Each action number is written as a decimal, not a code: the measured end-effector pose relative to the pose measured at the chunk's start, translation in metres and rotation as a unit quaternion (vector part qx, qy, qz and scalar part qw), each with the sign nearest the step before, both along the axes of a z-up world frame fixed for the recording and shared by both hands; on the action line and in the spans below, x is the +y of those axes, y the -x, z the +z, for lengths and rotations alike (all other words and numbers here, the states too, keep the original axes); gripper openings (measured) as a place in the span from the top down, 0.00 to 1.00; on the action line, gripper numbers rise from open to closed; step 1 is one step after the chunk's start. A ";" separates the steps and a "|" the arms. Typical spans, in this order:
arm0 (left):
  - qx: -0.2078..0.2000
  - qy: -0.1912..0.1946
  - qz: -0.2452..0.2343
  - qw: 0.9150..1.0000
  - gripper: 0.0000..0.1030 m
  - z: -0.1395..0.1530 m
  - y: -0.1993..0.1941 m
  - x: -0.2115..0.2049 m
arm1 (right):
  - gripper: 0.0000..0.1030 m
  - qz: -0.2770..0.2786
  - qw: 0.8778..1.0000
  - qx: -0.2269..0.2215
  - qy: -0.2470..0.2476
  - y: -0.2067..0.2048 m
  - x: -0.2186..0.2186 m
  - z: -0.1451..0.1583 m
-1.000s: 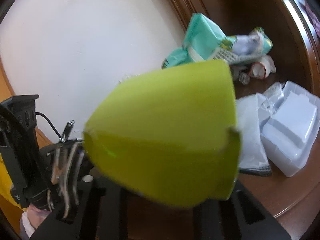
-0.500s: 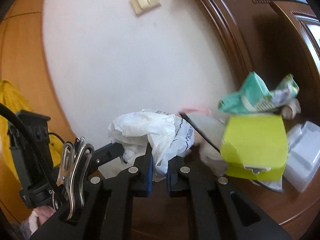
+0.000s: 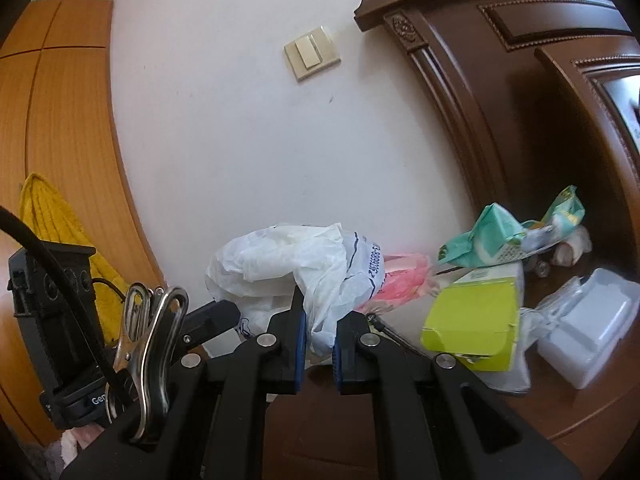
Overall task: Collect trash
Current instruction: 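Close the right gripper on the white plastic bag, then pull the white plastic bag off the table and lower it over the red bin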
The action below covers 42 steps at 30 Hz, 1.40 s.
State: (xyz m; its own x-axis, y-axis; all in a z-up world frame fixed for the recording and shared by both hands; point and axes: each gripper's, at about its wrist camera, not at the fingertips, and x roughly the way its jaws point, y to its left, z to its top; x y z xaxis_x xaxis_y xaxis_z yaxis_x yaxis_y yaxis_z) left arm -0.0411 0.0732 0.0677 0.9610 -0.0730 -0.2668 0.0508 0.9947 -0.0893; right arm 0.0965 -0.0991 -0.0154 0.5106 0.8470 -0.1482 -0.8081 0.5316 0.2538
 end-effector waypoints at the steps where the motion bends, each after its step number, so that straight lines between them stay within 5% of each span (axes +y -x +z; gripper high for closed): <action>1: -0.001 0.005 -0.005 1.000 1.00 0.001 0.000 -0.002 | 0.90 -0.002 1.000 -0.001 0.000 0.003 -0.003 0.002; 17: 0.019 0.016 -0.058 0.998 1.00 0.006 -0.007 -0.054 | 0.90 -0.056 0.998 0.004 -0.002 0.029 -0.065 0.008; 30: 0.033 -0.011 -0.110 0.993 1.00 0.008 -0.016 -0.104 | 0.90 -0.111 0.993 0.033 -0.004 0.033 -0.114 0.005; 42: 0.052 0.012 -0.148 0.988 1.00 0.007 -0.018 -0.125 | 0.90 -0.136 0.990 0.033 0.017 0.047 -0.142 -0.001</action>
